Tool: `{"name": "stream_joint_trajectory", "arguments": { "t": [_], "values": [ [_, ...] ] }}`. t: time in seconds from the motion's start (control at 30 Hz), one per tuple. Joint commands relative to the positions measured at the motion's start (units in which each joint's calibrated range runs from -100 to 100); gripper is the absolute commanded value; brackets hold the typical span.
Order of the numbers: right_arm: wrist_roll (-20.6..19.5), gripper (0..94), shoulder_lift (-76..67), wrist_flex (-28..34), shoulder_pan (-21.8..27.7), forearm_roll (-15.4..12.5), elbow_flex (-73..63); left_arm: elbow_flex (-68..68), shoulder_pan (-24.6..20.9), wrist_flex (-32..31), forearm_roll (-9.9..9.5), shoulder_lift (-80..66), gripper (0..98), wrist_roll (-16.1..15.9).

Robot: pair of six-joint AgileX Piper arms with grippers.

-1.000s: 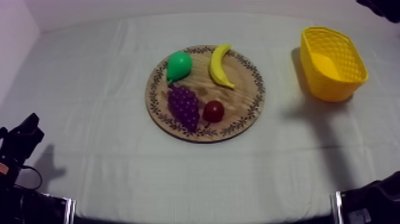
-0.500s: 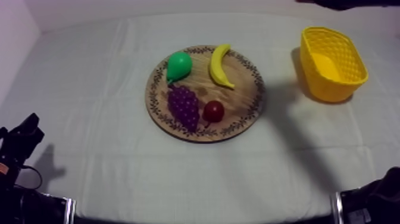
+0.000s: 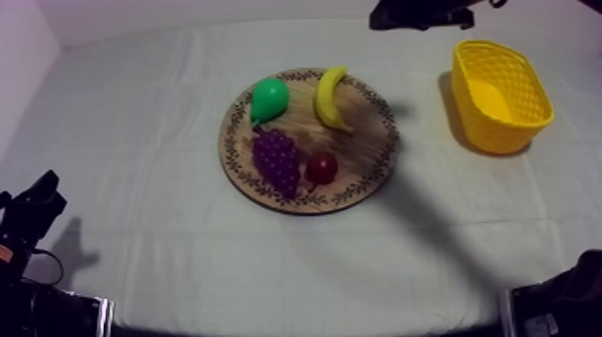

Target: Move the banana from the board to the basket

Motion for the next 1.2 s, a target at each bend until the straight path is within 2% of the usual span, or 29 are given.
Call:
{"name": "stream_joint_trajectory", "arguments": {
  "t": [0.0,0.13,0.33,0.43,0.6,0.73,0.77,0.87,0.97,1.03,1.17],
  "values": [
    [-0.58,1.0,3.54,0.74,-0.23,-0.52,-1.57,0.02,-0.01,0.03,0.01,-0.03,0.1,0.01],
    [-3.08,1.2,7.66,0.71,-1.70,0.36,-2.99,0.02,-0.01,0.03,0.01,-0.03,0.1,0.02],
    [-9.14,0.7,12.08,1.49,-5.14,4.88,-2.97,0.02,-0.01,0.03,0.01,-0.03,0.1,-0.01],
    [-9.29,1.9,12.78,1.70,-5.27,4.80,-2.29,0.02,-0.01,0.03,0.01,-0.03,0.1,-0.02],
    [-6.60,9.6,13.32,2.62,-4.26,3.36,-2.85,0.02,-0.01,0.03,0.01,-0.03,0.1,-0.03],
    [-4.14,18.1,13.80,3.53,-3.96,3.13,-4.07,0.02,-0.01,0.03,0.01,-0.03,0.1,-0.03],
    [-3.90,22.6,13.91,3.62,-4.03,3.37,-4.26,0.02,-0.01,0.03,0.01,-0.03,0.1,-0.03],
    [-3.62,45.5,14.05,3.59,-4.29,4.31,-4.43,0.02,-0.01,0.03,0.01,-0.03,0.1,-0.03],
    [-3.38,59.1,13.90,3.50,-4.39,4.90,-4.44,0.02,-0.01,0.03,0.01,-0.03,0.1,-0.03],
    [-3.19,63.0,13.75,3.50,-4.09,4.98,-4.53,0.02,-0.01,0.03,0.01,-0.03,0.1,-0.03],
    [-2.85,64.5,13.61,3.69,-3.52,5.05,-4.81,0.02,-0.01,0.03,0.01,-0.03,0.1,-0.03]
  ]
}}
